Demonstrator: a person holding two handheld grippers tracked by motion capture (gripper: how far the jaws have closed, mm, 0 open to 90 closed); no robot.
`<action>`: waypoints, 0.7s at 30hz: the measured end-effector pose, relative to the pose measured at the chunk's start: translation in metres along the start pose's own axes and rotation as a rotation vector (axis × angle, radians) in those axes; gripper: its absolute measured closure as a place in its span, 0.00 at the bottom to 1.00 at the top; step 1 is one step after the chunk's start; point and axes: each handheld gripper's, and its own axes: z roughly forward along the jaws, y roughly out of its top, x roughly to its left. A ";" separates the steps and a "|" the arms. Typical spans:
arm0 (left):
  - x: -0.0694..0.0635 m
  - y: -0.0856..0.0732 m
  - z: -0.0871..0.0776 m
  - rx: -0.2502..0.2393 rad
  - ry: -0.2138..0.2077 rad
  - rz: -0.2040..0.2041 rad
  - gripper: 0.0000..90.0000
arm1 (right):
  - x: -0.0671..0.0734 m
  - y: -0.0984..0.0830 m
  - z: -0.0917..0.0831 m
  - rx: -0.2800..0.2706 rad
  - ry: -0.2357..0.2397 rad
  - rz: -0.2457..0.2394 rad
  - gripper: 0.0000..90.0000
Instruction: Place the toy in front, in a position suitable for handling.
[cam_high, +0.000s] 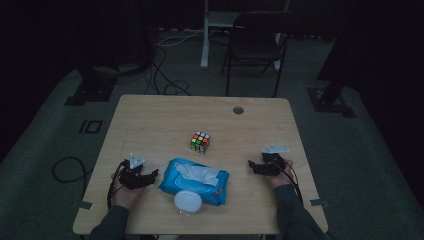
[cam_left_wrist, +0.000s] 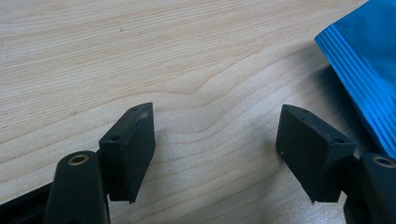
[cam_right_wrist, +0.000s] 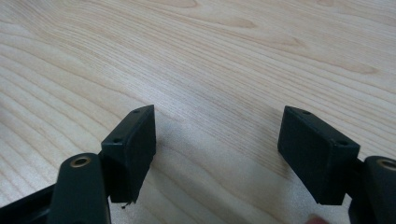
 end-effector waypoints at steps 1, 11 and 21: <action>0.000 0.000 0.000 0.002 0.001 -0.001 0.32 | 0.000 0.000 0.000 0.000 -0.004 0.003 0.31; -0.005 0.002 -0.005 0.044 -0.030 0.003 0.33 | 0.001 0.000 0.000 0.007 -0.004 0.002 0.25; -0.015 0.019 -0.028 -0.017 -0.096 -0.021 0.39 | 0.001 0.000 0.000 0.007 -0.004 0.002 0.25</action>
